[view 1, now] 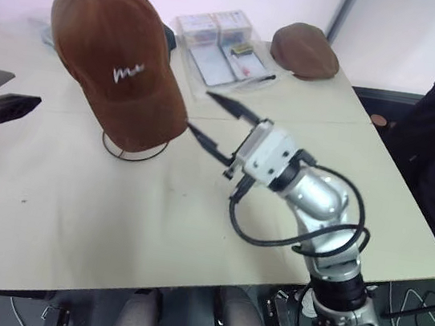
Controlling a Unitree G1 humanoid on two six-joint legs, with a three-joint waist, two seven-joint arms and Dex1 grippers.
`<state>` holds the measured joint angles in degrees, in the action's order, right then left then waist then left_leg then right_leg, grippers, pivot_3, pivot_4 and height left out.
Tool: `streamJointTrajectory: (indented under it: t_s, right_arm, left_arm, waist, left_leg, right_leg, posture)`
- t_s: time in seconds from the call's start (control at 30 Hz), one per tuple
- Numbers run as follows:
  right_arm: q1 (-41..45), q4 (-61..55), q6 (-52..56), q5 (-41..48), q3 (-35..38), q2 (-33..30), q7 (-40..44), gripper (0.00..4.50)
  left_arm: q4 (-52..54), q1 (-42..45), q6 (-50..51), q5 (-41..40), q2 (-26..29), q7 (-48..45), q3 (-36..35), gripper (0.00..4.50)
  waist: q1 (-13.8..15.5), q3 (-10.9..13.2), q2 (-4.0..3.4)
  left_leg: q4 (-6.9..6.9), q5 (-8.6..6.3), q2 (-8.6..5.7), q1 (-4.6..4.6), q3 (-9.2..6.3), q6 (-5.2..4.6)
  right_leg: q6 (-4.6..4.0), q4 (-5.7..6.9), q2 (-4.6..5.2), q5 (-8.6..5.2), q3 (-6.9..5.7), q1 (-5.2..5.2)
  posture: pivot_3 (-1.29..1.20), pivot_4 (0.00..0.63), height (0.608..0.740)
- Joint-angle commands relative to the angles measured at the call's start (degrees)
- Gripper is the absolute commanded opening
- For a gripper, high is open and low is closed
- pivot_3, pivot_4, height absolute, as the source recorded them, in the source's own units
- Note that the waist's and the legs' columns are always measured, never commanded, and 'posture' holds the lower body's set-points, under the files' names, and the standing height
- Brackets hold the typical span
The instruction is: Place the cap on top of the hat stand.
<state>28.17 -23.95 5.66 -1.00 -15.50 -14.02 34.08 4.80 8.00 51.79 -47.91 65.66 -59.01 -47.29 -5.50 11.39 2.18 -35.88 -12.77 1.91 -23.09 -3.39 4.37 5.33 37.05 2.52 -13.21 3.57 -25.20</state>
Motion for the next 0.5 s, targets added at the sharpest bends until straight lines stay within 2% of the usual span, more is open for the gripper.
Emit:
streamJointTrajectory:
  t_s: [0.03,0.13,0.23,0.33,0.5]
  right_arm:
    - [1.6,0.3,-1.3,-0.5,0.4,0.0,-1.0,2.37]
    - [0.7,0.5,-1.0,0.7,1.8,-1.4,-0.3,2.37]
    - [1.0,1.5,1.4,5.6,6.3,-3.8,1.9,2.37]
    - [3.8,4.0,7.0,13.2,11.8,-7.5,5.8,2.37]
    - [8.7,10.0,11.6,19.7,16.8,-14.0,12.1,2.37]
  left_arm:
    - [-1.6,1.5,-2.1,0.4,1.7,-1.4,-1.4,4.50]
    - [-2.8,1.5,-2.6,0.9,2.4,-2.5,-1.9,4.50]
    - [-2.9,0.1,-2.4,2.0,2.7,-3.3,-2.9,4.50]
    - [-2.8,-1.4,-3.4,3.7,2.7,-3.7,-3.3,4.50]
    - [-3.1,-2.7,-4.8,5.4,2.0,-3.9,-3.5,4.50]
  waist:
    - [0.1,0.0,0.01]
    - [0.2,0.0,0.01]
    - [0.2,0.0,0.01]
    - [0.2,0.0,-0.01]
    - [0.0,0.0,-0.06]
  left_leg:
    - [-0.05,0.00,0.00,0.01,0.00,0.00]
    - [-0.07,0.00,-0.01,0.00,0.00,0.00]
    - [-0.06,0.00,-0.01,-0.06,0.01,0.01]
    - [-0.06,-0.01,-0.02,-0.13,0.04,0.01]
    - [-0.03,-0.01,-0.01,-0.10,0.03,0.00]
  right_leg:
    - [0.04,0.00,0.00,-0.02,0.00,0.02]
    - [0.10,-0.02,0.03,-0.06,0.00,0.02]
    - [0.09,-0.10,0.05,-0.05,0.00,0.01]
    - [-0.07,-0.16,0.08,0.04,0.00,0.01]
    - [-0.02,-0.14,0.04,0.01,-0.01,-0.03]
  posture:
    - [0.00,0.150,0.740]
    - [0.00,0.150,0.740]
    - [0.00,0.150,0.740]
    - [0.00,0.150,0.740]
    - [0.00,0.150,0.740]
